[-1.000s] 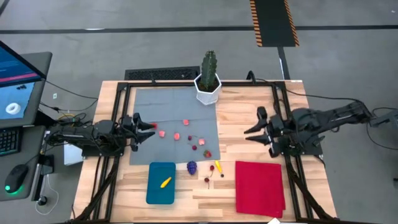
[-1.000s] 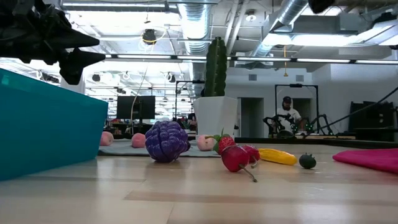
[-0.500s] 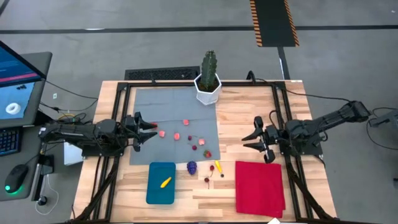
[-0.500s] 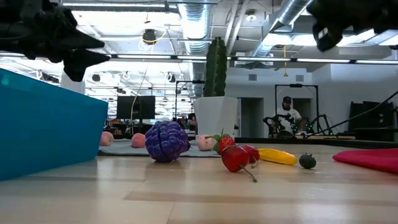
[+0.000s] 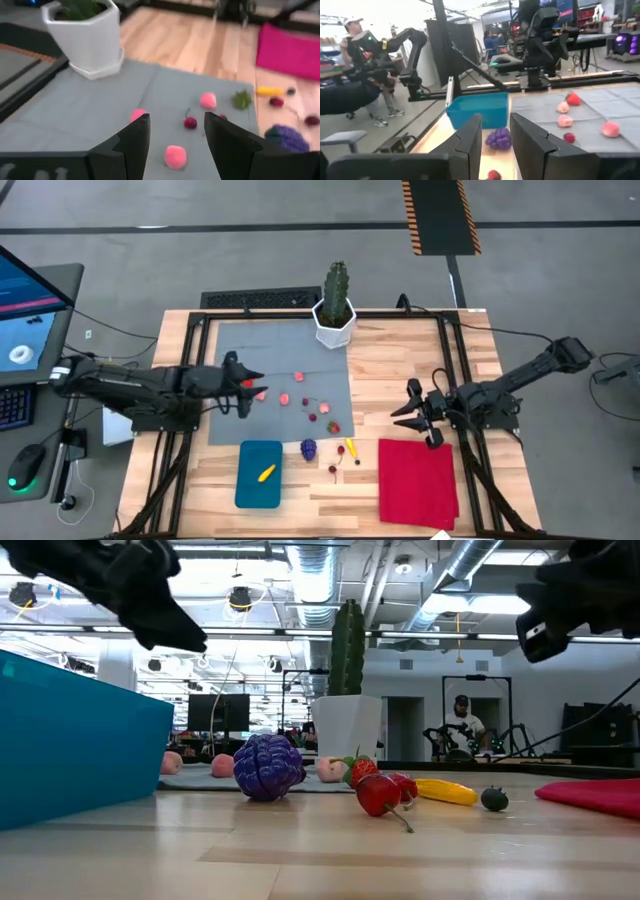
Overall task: Pick and placing Produce into tupperware
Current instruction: Put the peach into the blue bin
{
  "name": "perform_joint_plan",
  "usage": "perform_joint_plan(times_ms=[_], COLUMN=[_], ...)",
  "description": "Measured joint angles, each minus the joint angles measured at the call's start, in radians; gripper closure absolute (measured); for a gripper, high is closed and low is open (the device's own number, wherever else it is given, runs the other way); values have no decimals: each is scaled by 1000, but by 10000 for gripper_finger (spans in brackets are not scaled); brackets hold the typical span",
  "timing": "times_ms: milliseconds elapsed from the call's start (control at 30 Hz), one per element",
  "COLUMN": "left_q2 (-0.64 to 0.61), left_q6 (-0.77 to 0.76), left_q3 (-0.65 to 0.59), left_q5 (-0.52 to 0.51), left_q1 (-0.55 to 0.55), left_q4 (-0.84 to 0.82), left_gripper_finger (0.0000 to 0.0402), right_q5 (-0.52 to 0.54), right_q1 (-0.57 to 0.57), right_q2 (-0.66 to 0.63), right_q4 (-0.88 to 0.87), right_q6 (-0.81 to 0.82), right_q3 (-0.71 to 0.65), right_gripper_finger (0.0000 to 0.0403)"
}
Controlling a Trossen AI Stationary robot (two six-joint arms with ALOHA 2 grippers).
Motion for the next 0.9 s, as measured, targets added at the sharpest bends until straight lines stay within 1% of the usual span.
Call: perform_joint_plan(times_ms=[100,167,333,467,567,667,800,900], left_q2=[107,176,312,401,462,532,636,701], left_q6=[5,3,-24,-66,-65,-63,-61,-48], left_q3=[48,84,170,230,262,300,338,357], left_q5=[39,45,53,133,195,270,289,294], left_q1=[9,21,74,129,154,180,194,192], left_q4=[-3,-10,-100,-151,-152,-195,-262,-267], left_gripper_finger=[223,223,223,223,223,223,223,223], right_q5=[-1,-2,-2,2,38,80,101,116], right_q1=[28,43,81,117,153,189,227,248], right_q2=[14,21,48,77,104,134,178,212], right_q4=[-1,7,11,12,19,46,96,136], right_q6=[3,3,12,36,38,38,37,37], right_q3=[0,0,0,0,-1,-1,-1,-1], right_gripper_finger=[280,280,280,280,280,280,280,280])
